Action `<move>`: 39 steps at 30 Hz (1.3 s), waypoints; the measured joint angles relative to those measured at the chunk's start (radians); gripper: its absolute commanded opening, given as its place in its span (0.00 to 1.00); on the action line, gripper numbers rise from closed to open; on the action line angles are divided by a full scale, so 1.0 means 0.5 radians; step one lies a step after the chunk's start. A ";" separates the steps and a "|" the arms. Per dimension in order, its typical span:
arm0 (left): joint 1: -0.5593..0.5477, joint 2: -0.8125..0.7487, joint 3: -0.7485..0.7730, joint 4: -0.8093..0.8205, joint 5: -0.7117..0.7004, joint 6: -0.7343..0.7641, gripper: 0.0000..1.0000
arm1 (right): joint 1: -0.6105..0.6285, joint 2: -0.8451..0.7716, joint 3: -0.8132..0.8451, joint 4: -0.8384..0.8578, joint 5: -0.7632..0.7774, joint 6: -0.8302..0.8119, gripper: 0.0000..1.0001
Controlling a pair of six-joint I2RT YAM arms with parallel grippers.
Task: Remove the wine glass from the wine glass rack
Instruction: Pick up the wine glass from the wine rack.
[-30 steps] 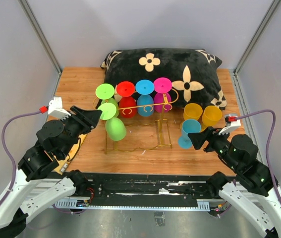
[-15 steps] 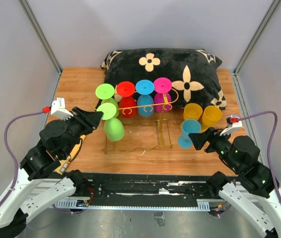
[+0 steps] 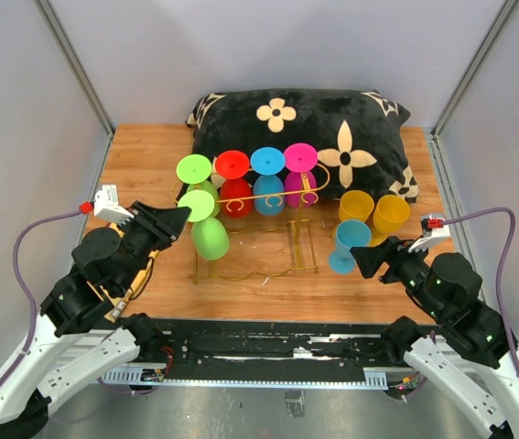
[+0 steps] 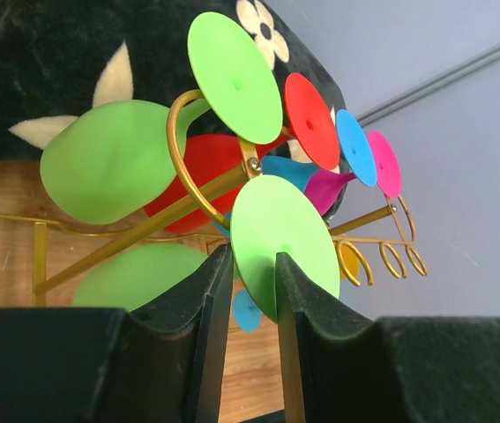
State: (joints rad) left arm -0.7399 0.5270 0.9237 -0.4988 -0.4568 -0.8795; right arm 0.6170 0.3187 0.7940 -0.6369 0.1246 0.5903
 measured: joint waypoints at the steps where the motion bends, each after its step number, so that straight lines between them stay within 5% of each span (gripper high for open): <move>1: 0.000 0.000 0.000 0.007 0.004 -0.003 0.25 | 0.000 0.000 0.000 0.000 0.000 0.004 0.71; 17: 0.000 -0.069 -0.082 0.217 0.095 -0.229 0.01 | 0.000 -0.013 0.000 -0.011 0.005 0.017 0.71; 39: 0.001 -0.275 -0.203 0.277 0.121 -0.569 0.01 | 0.000 -0.015 0.000 -0.017 0.006 0.027 0.72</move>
State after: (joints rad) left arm -0.7395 0.3897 0.8223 -0.3603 -0.3962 -1.1641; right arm 0.6170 0.3111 0.7940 -0.6453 0.1276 0.6037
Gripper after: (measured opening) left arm 0.021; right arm 0.716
